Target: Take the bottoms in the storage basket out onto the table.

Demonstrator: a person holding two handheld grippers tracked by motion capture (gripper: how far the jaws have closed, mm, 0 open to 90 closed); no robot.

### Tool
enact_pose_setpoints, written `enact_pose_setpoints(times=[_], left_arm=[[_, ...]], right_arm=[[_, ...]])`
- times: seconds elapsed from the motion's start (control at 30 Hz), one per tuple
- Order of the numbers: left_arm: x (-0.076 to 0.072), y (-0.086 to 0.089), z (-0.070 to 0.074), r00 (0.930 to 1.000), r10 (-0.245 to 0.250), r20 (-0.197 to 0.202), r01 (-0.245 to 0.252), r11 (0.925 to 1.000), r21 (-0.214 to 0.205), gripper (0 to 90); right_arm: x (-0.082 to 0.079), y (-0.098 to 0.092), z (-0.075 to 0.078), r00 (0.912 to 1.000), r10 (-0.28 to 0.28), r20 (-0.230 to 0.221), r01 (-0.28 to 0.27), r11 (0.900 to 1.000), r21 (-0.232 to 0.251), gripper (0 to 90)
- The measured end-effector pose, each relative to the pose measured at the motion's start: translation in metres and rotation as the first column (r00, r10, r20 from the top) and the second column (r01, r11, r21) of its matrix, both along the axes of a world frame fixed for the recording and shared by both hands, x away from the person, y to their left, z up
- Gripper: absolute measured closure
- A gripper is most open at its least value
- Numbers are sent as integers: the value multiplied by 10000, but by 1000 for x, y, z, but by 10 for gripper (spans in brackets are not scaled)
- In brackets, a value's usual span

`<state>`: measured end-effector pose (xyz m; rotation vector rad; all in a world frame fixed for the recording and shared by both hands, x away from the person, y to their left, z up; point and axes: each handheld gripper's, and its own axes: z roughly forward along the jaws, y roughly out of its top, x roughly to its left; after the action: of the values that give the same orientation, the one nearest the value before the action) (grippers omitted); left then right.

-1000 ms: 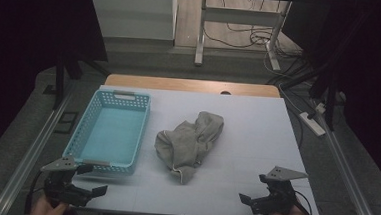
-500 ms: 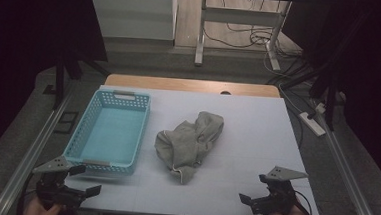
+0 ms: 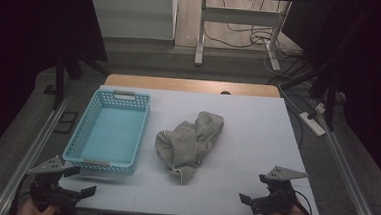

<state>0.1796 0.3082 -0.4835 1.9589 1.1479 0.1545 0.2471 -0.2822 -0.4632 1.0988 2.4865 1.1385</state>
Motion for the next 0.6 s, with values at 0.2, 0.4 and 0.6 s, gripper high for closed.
enact_pose_setpoints(times=[0.2, 0.4, 0.6], left_arm=[[-2, 0, -1, 9999, -9, -159, 14, 9996, 276, 0], [-5, 2, -1, 9996, -15, -265, 25, 9993, 368, 0], [-5, 3, -2, 9994, -2, -347, 15, 9993, 383, 0]], right_arm=[[0, 0, 0, 10000, -9, 4, 9, 10000, 12, 5], [0, 0, 0, 10000, -18, 13, 18, 10000, 16, 5], [0, 1, 0, 10000, 13, 12, -13, 10000, -49, 5]])
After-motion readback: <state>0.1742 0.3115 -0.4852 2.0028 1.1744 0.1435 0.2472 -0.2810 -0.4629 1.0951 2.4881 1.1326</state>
